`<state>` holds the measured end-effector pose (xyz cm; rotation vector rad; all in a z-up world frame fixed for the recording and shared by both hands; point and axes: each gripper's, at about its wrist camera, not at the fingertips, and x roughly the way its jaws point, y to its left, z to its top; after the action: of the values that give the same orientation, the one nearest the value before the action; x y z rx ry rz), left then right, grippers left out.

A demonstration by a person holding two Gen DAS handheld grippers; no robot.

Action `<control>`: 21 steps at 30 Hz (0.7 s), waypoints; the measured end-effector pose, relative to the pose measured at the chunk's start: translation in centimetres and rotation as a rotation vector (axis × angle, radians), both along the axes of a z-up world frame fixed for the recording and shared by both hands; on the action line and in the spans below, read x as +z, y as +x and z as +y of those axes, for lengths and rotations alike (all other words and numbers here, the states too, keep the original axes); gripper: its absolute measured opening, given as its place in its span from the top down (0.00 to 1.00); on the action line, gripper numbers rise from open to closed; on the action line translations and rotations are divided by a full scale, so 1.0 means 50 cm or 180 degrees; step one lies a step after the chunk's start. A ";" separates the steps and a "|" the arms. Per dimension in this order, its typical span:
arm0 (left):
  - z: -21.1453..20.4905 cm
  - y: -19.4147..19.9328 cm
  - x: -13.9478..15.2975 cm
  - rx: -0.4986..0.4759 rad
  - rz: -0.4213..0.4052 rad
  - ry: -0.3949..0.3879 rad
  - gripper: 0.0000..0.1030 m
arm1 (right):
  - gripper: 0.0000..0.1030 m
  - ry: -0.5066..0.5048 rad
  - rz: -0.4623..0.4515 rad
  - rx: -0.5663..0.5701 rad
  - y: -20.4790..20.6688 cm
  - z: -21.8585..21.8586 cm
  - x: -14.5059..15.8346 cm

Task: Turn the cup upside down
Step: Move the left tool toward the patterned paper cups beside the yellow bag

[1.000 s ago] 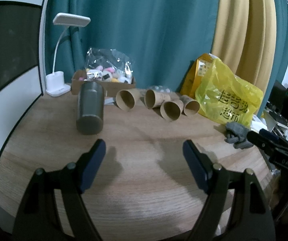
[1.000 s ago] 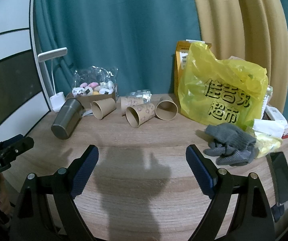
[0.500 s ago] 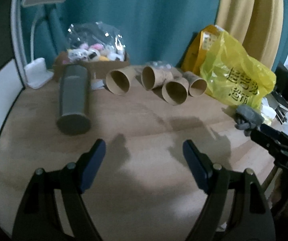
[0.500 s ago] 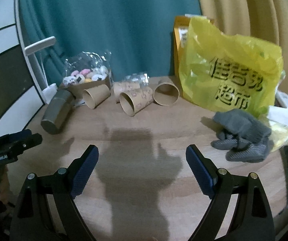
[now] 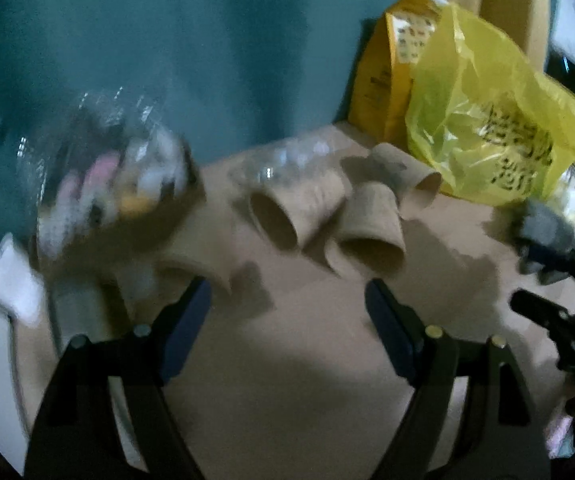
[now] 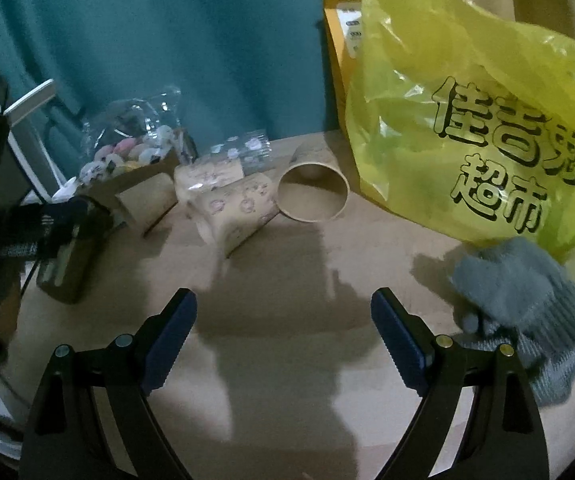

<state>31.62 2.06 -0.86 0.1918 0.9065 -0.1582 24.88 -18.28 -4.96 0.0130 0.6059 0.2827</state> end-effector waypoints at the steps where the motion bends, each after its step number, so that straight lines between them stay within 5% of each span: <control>1: -0.007 0.024 0.004 -0.0082 0.0000 0.0137 0.22 | 0.12 0.0009 0.0012 -0.0013 0.012 -0.003 -0.002; 5: -0.044 0.122 -0.003 -0.0545 0.0109 0.0527 0.22 | 0.12 0.0030 0.0003 -0.0042 0.044 -0.010 -0.007; 12: -0.092 0.220 -0.064 -0.1008 0.0423 0.0792 0.22 | 0.12 0.0072 -0.0147 -0.0132 0.099 -0.027 0.009; 21: -0.098 0.305 -0.136 -0.1074 0.0770 0.0920 0.22 | 0.12 0.0223 -0.0173 -0.0198 0.116 -0.043 0.009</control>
<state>46.89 -2.84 -7.67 0.6054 1.1325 -0.3693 30.66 -20.44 -4.53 0.0910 0.5406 0.2432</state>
